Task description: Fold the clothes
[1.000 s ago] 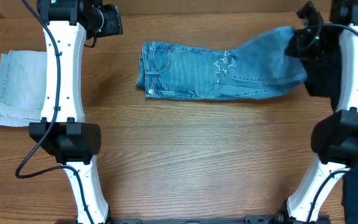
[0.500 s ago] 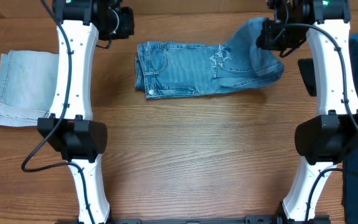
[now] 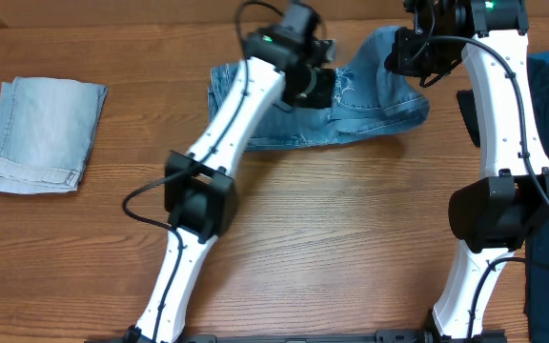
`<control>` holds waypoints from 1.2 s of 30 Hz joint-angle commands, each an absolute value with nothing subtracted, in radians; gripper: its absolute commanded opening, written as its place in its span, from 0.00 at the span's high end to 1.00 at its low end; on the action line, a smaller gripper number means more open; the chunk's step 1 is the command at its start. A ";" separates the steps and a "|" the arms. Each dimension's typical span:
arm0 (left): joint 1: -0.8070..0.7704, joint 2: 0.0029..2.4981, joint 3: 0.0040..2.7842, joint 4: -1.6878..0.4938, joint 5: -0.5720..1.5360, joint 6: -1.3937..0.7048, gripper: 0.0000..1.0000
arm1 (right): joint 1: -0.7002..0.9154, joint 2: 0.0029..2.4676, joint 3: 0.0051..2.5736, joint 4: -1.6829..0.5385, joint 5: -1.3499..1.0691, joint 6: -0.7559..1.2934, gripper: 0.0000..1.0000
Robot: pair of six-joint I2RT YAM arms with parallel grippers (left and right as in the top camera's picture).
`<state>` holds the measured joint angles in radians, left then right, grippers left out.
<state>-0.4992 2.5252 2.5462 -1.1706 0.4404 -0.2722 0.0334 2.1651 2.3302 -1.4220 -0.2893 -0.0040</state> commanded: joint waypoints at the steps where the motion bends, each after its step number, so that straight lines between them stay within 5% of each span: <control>1: -0.525 2.558 2.560 -1.157 0.369 -0.371 0.96 | 0.039 2.154 2.371 -1.412 -0.315 0.001 0.96; 14: -0.600 2.816 2.560 -1.070 0.513 -0.434 0.96 | 0.039 2.154 2.371 -1.438 -0.315 0.000 0.96; 21: -0.561 2.733 2.619 -1.065 0.505 -0.424 0.96 | 0.039 2.154 2.371 -1.445 -0.315 -0.004 0.96; 29: -0.379 2.440 2.628 -1.122 0.211 -0.422 0.96 | 0.039 2.138 2.372 -1.446 -0.315 0.001 0.96; 36: -0.187 2.400 2.628 -1.232 0.175 -0.350 0.96 | 0.102 2.128 2.375 -1.447 -0.315 0.001 0.96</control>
<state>-0.2218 2.3791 2.6316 -1.2018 0.2115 -0.4030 0.0479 2.1651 2.3310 -1.4513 -0.2897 -0.0032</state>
